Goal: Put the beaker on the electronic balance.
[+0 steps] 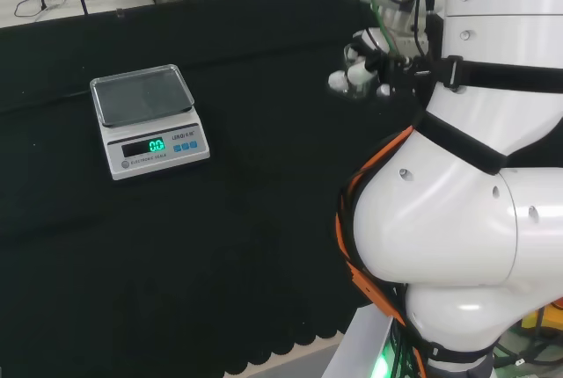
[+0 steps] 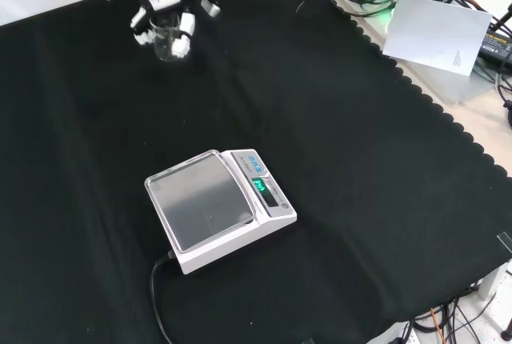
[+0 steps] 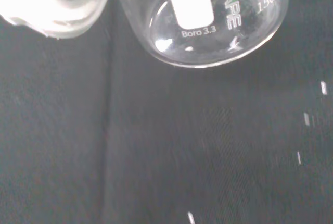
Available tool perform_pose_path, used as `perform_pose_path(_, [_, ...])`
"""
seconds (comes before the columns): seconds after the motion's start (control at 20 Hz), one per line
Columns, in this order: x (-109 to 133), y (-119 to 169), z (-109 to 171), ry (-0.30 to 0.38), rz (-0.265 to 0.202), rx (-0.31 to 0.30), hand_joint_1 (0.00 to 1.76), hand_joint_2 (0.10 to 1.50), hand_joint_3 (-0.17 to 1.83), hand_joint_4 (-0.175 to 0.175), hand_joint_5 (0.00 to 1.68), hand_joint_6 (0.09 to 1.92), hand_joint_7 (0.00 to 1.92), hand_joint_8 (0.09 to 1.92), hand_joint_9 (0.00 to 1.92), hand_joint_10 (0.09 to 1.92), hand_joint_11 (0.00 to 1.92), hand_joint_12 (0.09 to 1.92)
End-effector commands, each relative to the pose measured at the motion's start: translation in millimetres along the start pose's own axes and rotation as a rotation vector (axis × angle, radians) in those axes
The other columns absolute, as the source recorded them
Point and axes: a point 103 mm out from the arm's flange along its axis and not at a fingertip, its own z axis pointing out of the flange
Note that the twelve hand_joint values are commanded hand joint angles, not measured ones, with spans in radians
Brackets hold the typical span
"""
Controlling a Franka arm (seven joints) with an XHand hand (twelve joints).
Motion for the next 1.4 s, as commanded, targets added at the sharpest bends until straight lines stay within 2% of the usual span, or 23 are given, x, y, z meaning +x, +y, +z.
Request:
perform_pose_path(0.05, [23.2, 2.1, -37.2, -0.005, -0.048, -0.047, 1.22, 0.79, 0.78, -0.022, 0.86, 1.30, 0.98, 1.35, 1.23, 1.07, 1.40, 0.90])
perform_pose_path(0.25, [38.8, 2.4, -45.5, -0.006, -0.079, -0.040, 1.22, 0.78, 0.78, -0.024, 0.86, 1.30, 0.98, 1.35, 1.23, 1.07, 1.41, 0.90])
perform_pose_path(0.45, [70.7, 4.9, -53.6, 0.000, -0.122, -0.034, 1.22, 0.78, 0.78, -0.025, 0.86, 1.30, 0.98, 1.35, 1.23, 1.07, 1.41, 0.90])
perform_pose_path(0.7, [147.0, 1.3, -57.1, -0.015, -0.189, -0.018, 1.22, 0.78, 0.78, -0.026, 0.86, 1.30, 0.98, 1.35, 1.23, 1.07, 1.41, 0.90])
perform_pose_path(0.95, [239.3, 7.6, -42.3, -0.022, -0.307, 0.012, 1.22, 0.78, 0.79, -0.026, 0.87, 1.30, 0.98, 1.35, 1.23, 1.07, 1.40, 0.89])
perform_pose_path(1.1, [283.4, 12.3, -27.9, -0.030, -0.368, 0.041, 1.22, 0.78, 0.79, -0.024, 0.87, 1.30, 0.98, 1.35, 1.23, 1.07, 1.40, 0.89])
perform_pose_path(1.2, [311.8, 18.4, -14.2, -0.039, -0.406, 0.064, 1.22, 0.88, 0.61, -0.123, 0.85, 1.30, 0.92, 1.32, 1.22, 1.07, 1.37, 0.92])
perform_pose_path(1.25, [324.9, 22.2, -6.5, -0.044, -0.424, 0.076, 1.23, 0.92, 0.53, -0.149, 0.84, 1.29, 0.90, 1.31, 1.22, 1.06, 1.34, 0.93])
perform_pose_path(1.4, [347.7, 30.9, 8.5, -0.046, -0.451, 0.099, 1.23, 0.97, 0.44, -0.173, 0.84, 1.28, 0.88, 1.29, 1.21, 1.06, 1.32, 0.94])
